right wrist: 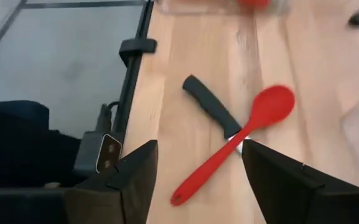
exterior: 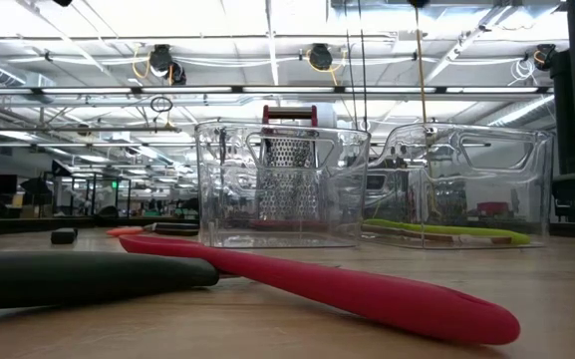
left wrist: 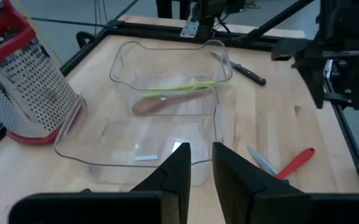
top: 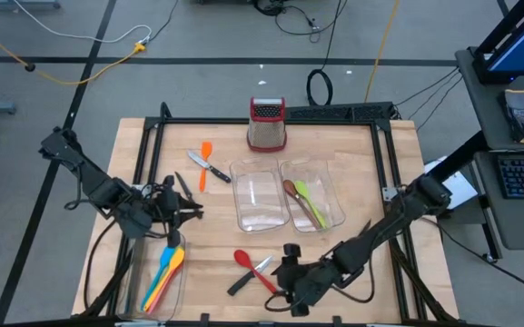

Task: Pick & Place Kitchen Items
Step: Put the red serving spoon into the right transparent bin

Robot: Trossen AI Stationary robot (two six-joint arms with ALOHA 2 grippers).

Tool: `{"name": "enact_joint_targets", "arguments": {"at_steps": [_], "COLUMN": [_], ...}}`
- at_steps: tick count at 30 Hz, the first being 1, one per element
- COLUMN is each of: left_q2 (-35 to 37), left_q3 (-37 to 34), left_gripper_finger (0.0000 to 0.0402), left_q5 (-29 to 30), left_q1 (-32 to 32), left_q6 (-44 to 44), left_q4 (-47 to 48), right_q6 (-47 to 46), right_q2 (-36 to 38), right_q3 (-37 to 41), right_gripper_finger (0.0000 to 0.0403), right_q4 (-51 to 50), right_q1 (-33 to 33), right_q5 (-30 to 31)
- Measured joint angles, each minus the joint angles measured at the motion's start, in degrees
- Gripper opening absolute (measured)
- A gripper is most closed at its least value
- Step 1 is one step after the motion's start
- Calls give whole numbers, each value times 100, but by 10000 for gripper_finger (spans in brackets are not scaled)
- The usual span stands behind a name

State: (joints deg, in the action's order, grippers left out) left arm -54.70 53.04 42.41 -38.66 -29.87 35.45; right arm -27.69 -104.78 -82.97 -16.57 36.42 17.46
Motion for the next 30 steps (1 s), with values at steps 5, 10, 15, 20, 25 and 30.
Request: {"name": "enact_joint_targets", "arguments": {"at_steps": [5,10,15,20,25,30], "left_q2": [1,2,2,36,182,412], "left_q3": [0,0,-1,-330,-791,-1195], "left_gripper_finger": [65,65,65,65,65,65], "left_q5": [-144,-368,-452,-840,-992,-1059], "left_q1": [99,263,403,511,577,575], "left_q6": [401,876,1228,1678,1576,1566], "left_q4": [-192,-339,-483,-1125,-1415,-1851], "right_q6": [-551,-959,-1306,-1408,-1535,-1537], "right_q2": [-216,-422,-640,-778,-898,-887], "right_q3": [-1,-4,-5,-5,-3,-3], "right_gripper_finger": [231,231,231,231,231,231], "right_q4": [-36,43,53,109,15,-15], "right_q1": [-99,-259,-398,-427,-459,-521], "right_q5": [-145,-374,-748,-836,-846,-702]}}
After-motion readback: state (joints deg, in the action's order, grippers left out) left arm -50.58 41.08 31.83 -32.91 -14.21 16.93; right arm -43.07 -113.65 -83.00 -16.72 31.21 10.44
